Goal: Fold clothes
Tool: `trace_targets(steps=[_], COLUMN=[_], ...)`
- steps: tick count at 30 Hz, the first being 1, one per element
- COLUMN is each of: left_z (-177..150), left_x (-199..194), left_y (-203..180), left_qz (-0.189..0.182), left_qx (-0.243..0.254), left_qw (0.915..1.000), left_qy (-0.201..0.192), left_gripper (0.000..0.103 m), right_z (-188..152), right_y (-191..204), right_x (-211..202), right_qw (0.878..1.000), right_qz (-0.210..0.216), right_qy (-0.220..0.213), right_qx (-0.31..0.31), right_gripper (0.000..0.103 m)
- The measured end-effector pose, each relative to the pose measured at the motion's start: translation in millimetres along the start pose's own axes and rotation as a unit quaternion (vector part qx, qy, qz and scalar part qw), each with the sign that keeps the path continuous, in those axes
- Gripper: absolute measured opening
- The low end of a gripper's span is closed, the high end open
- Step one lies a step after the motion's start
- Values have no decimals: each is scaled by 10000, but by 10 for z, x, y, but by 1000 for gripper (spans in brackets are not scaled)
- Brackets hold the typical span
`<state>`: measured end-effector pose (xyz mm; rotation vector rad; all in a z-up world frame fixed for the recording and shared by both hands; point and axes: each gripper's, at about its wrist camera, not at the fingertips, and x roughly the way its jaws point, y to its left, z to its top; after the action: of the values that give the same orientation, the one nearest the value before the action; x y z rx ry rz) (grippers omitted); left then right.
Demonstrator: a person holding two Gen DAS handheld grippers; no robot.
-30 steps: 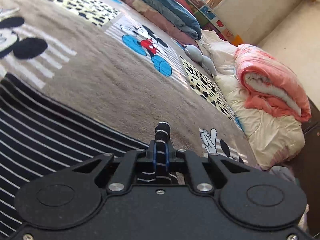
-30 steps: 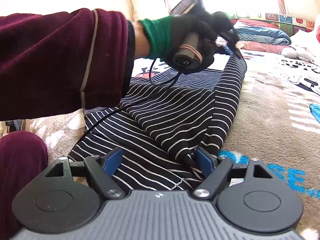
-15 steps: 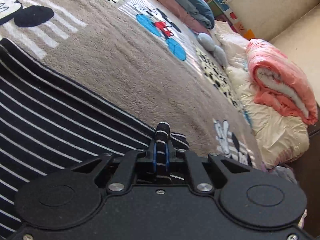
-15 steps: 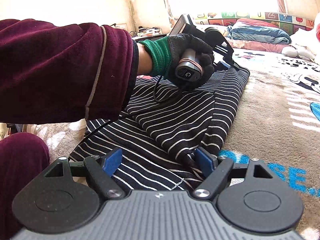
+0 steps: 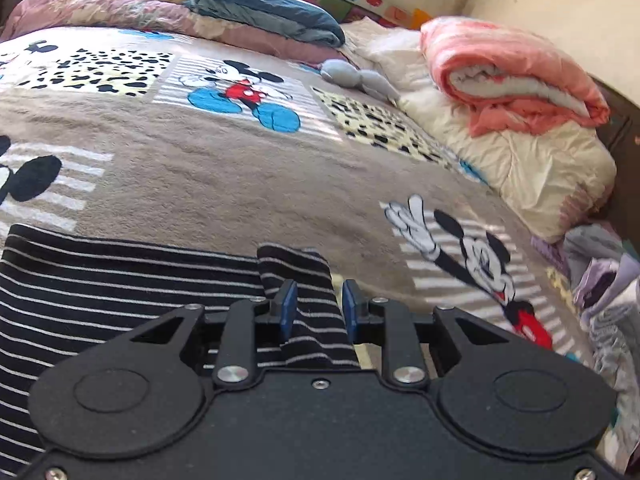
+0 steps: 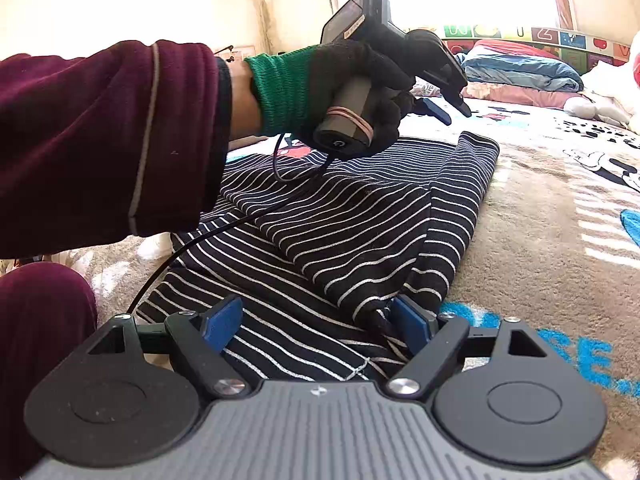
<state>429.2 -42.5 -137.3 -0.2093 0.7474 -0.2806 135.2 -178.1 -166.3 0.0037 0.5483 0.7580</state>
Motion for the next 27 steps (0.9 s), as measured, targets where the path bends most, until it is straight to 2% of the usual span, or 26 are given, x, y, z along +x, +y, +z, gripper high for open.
trace_targets(steps=[1, 3, 6, 10, 12, 14, 18, 22, 25, 27], left_z=[-37, -89, -82, -104, -133, -210, -534, -731, -719, -790], left_x=[81, 288, 189, -151, -212, -262, -629, -379, -708, -921], left_y=[-51, -12, 106, -86, -188, -264, -366, -316, -353, -347], left_qz=[153, 714, 479, 155, 1, -28, -253, 36, -161, -330], left_qx=[194, 302, -74, 226, 405, 493, 621, 704, 737, 639], left_qw=[9996, 9963, 9986, 9996, 9992, 9985, 9977, 9960, 9970, 9974], left_qy=[151, 369, 216, -94, -4, 256, 77, 548, 141, 45], left_gripper=[21, 24, 24, 24, 24, 24, 24, 23, 23, 23], right_z=[1, -6, -11, -14, -11, -12, -14, -13, -11, -10], right_y=[4, 0, -2, 7, 15, 14, 27, 53, 60, 52], right_x=[-4, -6, -7, -9, -5, -1, 26, 50, 56, 50], right_qw=[10000, 10000, 10000, 10000, 10000, 9999, 9999, 9998, 9998, 9998], right_qz=[0, 25, 50, 48, 45, 39, 31, 23, 36, 41], right_qy=[-3, -5, -7, -8, -8, -1, 20, 45, 48, 44], right_qx=[-6, -1, -6, -53, -76, -96, -134, -189, -195, -183], right_gripper=[82, 82, 82, 82, 82, 82, 84, 85, 85, 85])
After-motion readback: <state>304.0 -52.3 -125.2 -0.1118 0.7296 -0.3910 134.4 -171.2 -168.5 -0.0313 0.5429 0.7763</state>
